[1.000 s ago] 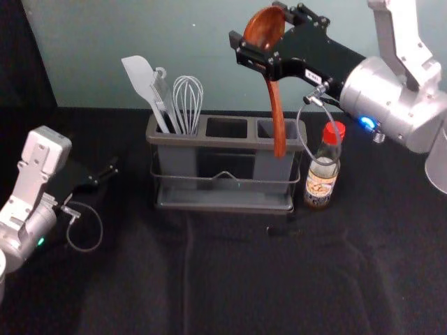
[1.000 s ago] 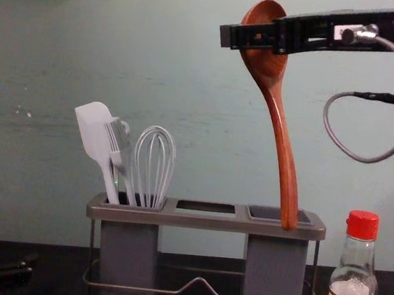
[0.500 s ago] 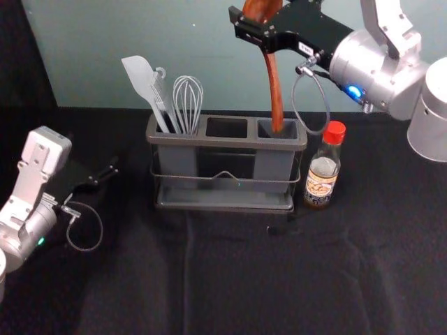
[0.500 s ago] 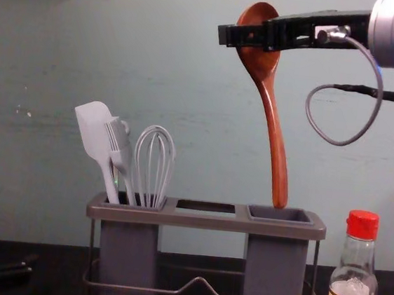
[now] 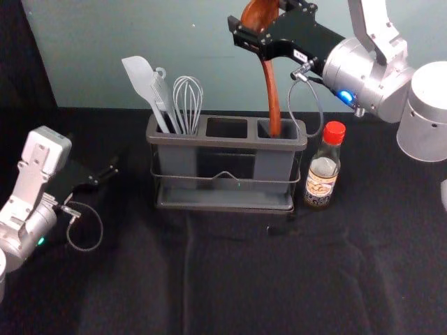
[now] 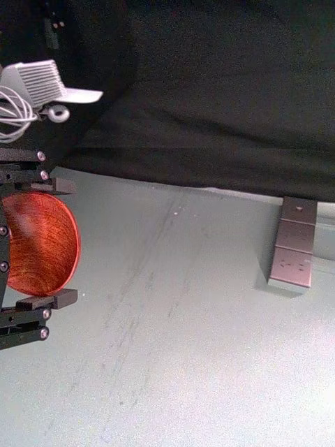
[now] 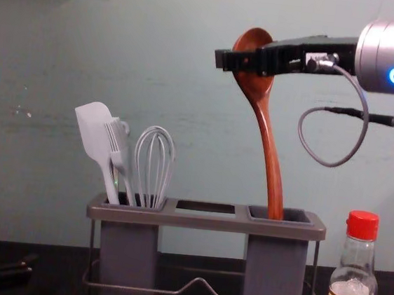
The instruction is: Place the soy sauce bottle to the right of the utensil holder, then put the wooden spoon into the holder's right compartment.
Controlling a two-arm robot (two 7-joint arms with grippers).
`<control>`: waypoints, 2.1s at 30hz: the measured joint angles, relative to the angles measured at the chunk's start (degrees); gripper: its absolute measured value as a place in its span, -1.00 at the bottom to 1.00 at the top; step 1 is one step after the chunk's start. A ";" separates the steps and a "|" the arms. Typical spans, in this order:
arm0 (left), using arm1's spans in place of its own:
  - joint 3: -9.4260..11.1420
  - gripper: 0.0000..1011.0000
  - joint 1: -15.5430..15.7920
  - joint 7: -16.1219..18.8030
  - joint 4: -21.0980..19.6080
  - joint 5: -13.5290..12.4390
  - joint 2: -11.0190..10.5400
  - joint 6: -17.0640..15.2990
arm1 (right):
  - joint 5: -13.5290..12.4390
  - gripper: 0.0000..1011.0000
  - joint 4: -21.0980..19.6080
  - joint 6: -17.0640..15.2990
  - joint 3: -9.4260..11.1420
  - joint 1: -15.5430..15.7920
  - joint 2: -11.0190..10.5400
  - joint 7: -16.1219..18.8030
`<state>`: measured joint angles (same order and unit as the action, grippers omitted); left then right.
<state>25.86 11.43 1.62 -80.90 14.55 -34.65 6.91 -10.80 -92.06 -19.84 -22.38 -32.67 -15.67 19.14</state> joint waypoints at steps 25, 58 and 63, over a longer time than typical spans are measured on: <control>0.00 0.99 0.00 0.00 0.00 0.00 0.00 0.00 | -2.29 0.66 -6.40 -3.80 1.15 5.22 -5.55 1.71; 0.00 0.99 0.00 0.00 0.00 0.00 0.00 0.00 | -3.00 0.66 -8.11 -7.48 0.48 10.99 -8.26 1.34; 0.00 0.99 0.00 0.00 0.00 0.00 0.00 0.00 | -2.82 0.66 -7.79 -7.69 0.21 11.24 -8.13 1.27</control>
<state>25.86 11.43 1.62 -80.90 14.55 -34.65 6.91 -13.62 -99.85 -27.53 -22.17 -21.43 -23.79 20.42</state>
